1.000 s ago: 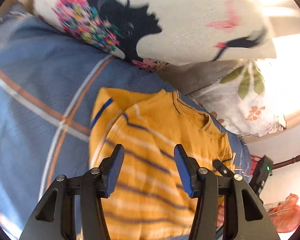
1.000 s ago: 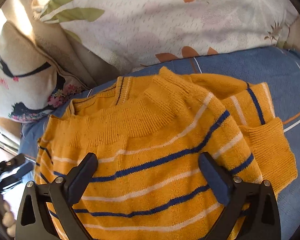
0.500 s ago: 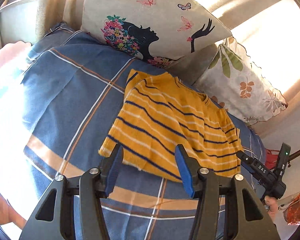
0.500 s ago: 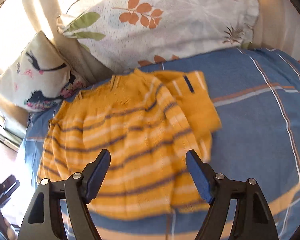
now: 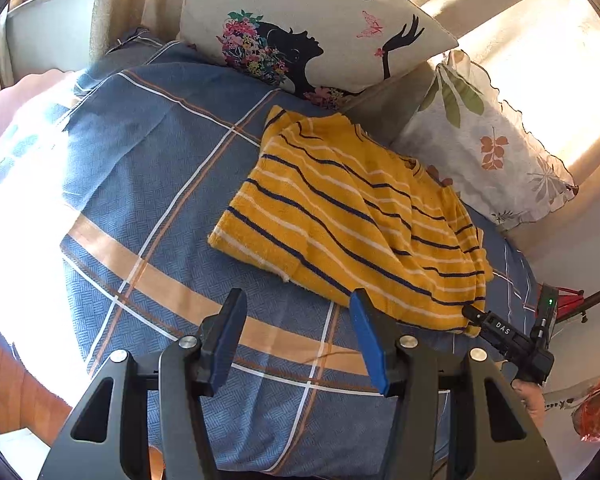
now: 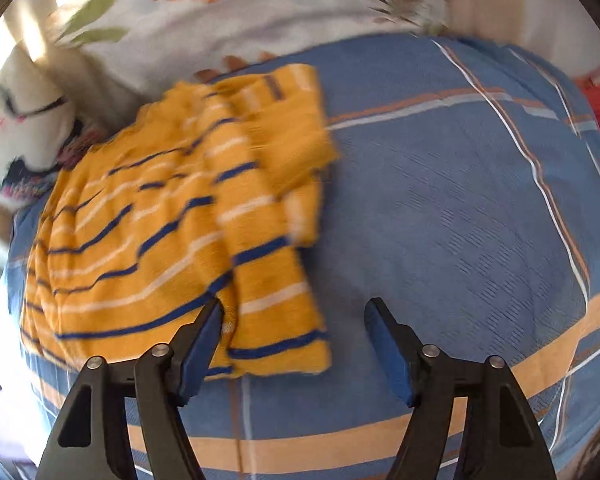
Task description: Fold small clothes
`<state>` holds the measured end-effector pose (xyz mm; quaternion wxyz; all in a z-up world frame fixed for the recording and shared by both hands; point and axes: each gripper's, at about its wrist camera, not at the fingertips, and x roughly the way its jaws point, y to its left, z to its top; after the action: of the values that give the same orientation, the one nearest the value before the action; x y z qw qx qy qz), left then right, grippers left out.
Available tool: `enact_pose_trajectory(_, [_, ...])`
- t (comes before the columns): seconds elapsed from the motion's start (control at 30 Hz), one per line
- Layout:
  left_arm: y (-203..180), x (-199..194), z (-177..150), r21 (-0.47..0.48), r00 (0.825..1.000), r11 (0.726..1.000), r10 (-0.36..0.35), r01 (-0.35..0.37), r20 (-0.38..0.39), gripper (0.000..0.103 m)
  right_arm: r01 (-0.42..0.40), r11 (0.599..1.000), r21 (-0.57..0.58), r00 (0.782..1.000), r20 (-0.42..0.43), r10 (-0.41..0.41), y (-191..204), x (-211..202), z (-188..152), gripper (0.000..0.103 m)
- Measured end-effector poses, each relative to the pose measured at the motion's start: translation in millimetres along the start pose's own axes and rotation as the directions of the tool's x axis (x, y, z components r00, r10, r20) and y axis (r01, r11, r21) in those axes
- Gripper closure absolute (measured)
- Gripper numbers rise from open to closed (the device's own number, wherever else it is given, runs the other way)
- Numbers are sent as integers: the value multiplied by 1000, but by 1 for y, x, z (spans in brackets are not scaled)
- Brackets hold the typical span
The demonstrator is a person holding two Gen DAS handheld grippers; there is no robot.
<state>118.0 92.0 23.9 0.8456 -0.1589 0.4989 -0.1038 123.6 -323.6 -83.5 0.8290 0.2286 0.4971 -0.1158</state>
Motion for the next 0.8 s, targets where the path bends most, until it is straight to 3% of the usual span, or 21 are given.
enact_pose_trajectory(0.23, [21,14,3,-61,999,998,26,-28,-30,48,-36,993,115,997,68,28,-32,-40,1,23])
enact_pose_trajectory(0.37, [25,32,11,-72,999,997,18,-21,-47,48,-86,995,47,990,114,81,-18,-66,4,23])
enact_pose_trajectory(0.47, [30,49,21,-82,998,996,16,-20,-57,48,-154,987,-34,983,95,157,7,-72,7,23])
enact_pose_trajectory(0.67, [51,74,46,-135,998,991,-8,-1,-63,48,-285,937,-202,958,-34,284,93,-58,21,23])
enact_pose_trajectory(0.8, [59,91,64,-138,997,990,-37,27,-71,48,-373,889,-264,927,-140,348,157,-38,28,23])
